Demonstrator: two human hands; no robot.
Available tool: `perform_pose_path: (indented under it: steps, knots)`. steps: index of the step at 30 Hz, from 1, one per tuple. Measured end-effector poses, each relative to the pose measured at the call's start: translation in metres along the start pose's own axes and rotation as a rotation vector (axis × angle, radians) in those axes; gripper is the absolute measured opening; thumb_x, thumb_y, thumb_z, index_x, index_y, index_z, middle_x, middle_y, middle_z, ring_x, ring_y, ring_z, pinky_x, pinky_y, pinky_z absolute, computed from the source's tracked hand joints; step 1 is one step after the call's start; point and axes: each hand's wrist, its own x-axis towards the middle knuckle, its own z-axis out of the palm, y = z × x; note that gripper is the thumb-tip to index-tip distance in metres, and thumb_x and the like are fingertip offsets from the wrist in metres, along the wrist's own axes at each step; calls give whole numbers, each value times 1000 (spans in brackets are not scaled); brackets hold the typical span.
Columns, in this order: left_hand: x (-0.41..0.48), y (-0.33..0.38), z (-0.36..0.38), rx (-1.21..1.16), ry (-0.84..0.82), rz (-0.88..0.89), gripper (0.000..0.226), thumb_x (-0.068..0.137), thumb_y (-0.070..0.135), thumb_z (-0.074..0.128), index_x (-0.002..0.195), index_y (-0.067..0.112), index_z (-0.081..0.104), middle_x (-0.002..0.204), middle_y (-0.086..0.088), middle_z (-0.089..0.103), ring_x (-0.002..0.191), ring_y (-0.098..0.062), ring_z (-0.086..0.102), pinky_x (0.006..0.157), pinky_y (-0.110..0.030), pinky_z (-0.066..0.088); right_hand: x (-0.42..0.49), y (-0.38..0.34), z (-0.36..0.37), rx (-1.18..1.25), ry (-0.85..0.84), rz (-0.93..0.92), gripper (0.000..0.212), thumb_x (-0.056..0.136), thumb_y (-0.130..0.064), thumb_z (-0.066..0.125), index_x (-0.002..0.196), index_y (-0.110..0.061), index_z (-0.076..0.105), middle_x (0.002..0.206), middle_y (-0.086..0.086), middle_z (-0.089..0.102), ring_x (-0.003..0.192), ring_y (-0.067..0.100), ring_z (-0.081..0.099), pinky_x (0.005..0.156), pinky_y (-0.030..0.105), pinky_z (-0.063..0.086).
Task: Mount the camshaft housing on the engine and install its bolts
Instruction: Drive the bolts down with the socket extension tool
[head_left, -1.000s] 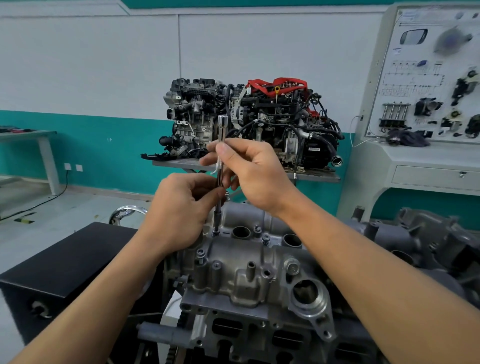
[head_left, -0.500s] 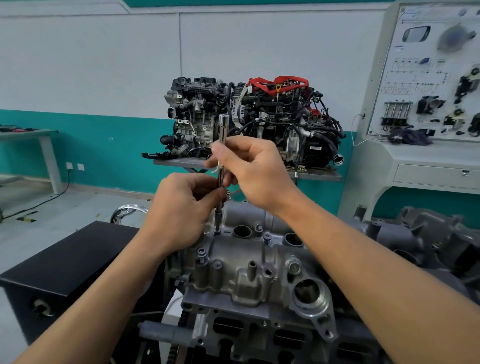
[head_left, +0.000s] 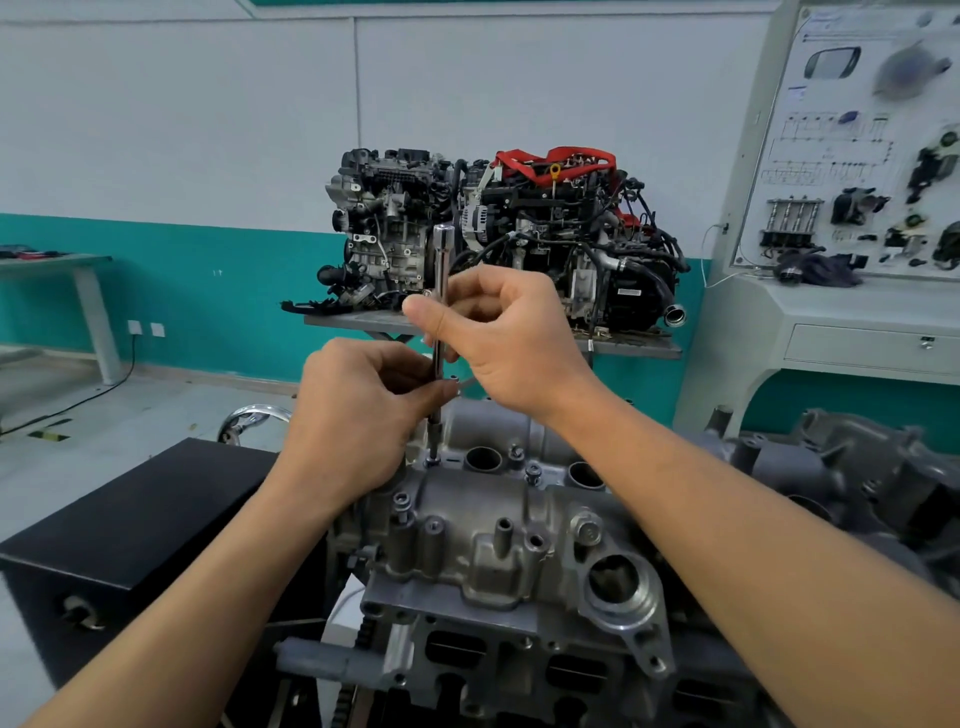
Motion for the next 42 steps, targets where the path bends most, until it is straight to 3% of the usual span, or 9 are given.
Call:
perform_pose_path:
  steps: [7, 12, 18, 23, 25, 29, 35, 40, 42]
  knots:
    - [1, 1, -4, -7, -211, 23, 15, 96, 5, 61, 98, 11, 75, 86, 0, 79, 77, -3, 74, 73, -14, 57, -1, -5, 0, 65, -207, 42, 17, 102, 0, 45, 103, -4, 61, 90, 7, 71, 53, 12, 48, 51, 17, 45]
    - [3, 4, 0, 57, -195, 22, 7, 91, 17, 69, 90, 16, 76, 78, -1, 77, 71, -8, 72, 71, -30, 60, 1, -3, -3, 22, -112, 19, 9, 93, -1, 63, 85, -3, 66, 73, 8, 72, 48, 9, 56, 47, 18, 47]
    - [3, 4, 1, 82, 34, 20, 8, 77, 27, 84, 78, 25, 77, 63, 18, 71, 61, 5, 68, 59, -15, 53, 2, 2, 0, 19, 43, 5, 21, 75, -9, 85, 77, -8, 64, 61, 5, 67, 48, 8, 57, 48, 19, 48]
    - [1, 2, -1, 86, -90, 78, 12, 93, 19, 68, 84, 19, 76, 71, 6, 76, 68, -9, 72, 70, -37, 60, 0, -1, 1, 63, -201, 15, 14, 100, -9, 54, 98, -18, 64, 89, 5, 72, 51, 1, 54, 46, 11, 42]
    - [3, 2, -5, 111, -147, 113, 15, 96, 18, 63, 85, 17, 74, 74, 2, 76, 69, -10, 71, 69, -33, 58, 0, 0, 1, 50, -209, 25, 16, 101, -5, 49, 100, -11, 64, 90, 5, 72, 49, 2, 53, 46, 11, 41]
    - [5, 5, -3, 100, -253, 126, 17, 99, 10, 57, 89, 15, 70, 77, 6, 74, 69, 2, 67, 60, -10, 47, 2, 2, -2, 44, -95, 8, 10, 94, -2, 63, 86, 2, 67, 74, 11, 72, 43, 10, 57, 43, 19, 45]
    - [11, 9, 2, 175, -45, 85, 19, 79, 35, 79, 67, 22, 72, 55, 12, 68, 51, -6, 63, 49, -21, 47, 1, 6, 2, -5, 117, -18, 26, 72, -10, 88, 66, -10, 62, 53, 4, 64, 43, 9, 53, 41, 20, 43]
    - [8, 5, -1, 95, -99, 61, 13, 90, 18, 72, 77, 19, 75, 64, 5, 74, 61, -16, 72, 64, -36, 59, -1, 2, 1, 93, -69, -1, 4, 93, -12, 68, 91, -9, 69, 73, 4, 67, 55, 2, 59, 48, 15, 46]
    - [8, 4, -6, 122, -148, 93, 13, 93, 16, 67, 83, 17, 75, 70, 5, 76, 64, -11, 72, 66, -31, 58, -2, 2, 3, 96, -170, 4, 15, 99, -5, 54, 107, -6, 66, 91, 7, 71, 74, -1, 66, 64, 16, 54]
